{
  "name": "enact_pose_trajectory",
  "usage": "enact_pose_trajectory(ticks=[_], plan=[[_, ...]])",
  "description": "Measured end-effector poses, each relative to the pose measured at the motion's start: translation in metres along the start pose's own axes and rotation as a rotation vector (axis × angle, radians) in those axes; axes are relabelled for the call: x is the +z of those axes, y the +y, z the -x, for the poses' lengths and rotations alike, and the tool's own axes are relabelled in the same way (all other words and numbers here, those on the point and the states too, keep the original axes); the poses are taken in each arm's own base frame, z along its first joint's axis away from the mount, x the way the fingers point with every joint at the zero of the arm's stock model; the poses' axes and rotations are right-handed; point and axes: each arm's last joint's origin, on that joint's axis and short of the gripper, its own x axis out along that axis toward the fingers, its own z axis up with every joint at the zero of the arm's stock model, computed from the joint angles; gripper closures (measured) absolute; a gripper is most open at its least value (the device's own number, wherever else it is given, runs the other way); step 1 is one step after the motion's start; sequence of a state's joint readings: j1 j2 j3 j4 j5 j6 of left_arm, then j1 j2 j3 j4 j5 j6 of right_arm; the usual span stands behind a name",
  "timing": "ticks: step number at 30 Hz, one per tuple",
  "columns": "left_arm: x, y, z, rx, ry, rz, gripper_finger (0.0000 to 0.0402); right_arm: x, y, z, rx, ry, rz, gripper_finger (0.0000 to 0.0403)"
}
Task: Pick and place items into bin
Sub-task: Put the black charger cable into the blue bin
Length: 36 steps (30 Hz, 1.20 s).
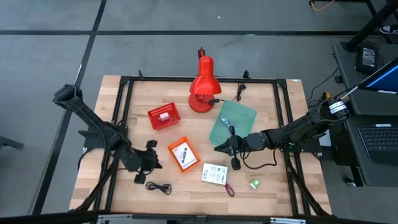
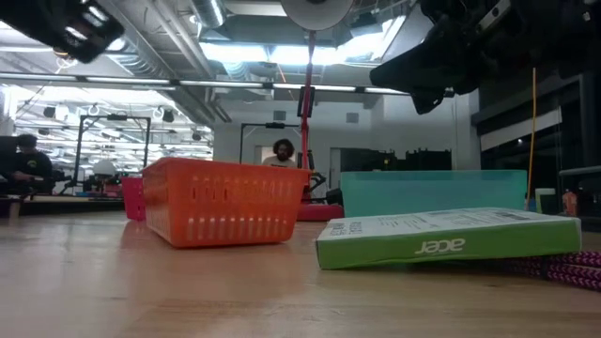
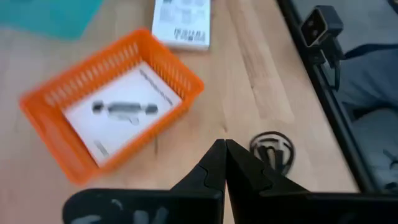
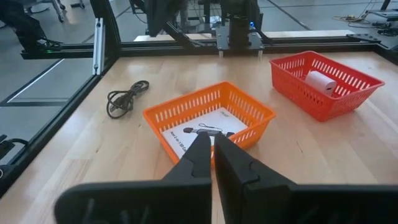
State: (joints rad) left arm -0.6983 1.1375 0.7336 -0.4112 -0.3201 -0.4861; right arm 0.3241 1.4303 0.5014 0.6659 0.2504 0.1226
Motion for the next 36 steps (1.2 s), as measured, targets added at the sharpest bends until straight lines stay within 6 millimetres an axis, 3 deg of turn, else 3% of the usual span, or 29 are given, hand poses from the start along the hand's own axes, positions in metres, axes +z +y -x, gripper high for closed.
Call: enact_pose_trajectory(ticks=[14,24,36], plan=[[0.017,-0.049,-0.009,0.052,0.090,0.148,0.0400,-0.007,-0.001,0.000,-0.010,0.072,0.014,0.0399],[-0.002,-0.064,-0.020,0.148,0.247,0.108,0.0397,-0.007,-0.001,0.000,-0.010,0.072,0.002,0.0399],[-0.014,-0.070,-0.039,0.208,0.291,0.187,0.0314,-0.007,-0.001,0.000,-0.010,0.071,-0.014,0.0399]])
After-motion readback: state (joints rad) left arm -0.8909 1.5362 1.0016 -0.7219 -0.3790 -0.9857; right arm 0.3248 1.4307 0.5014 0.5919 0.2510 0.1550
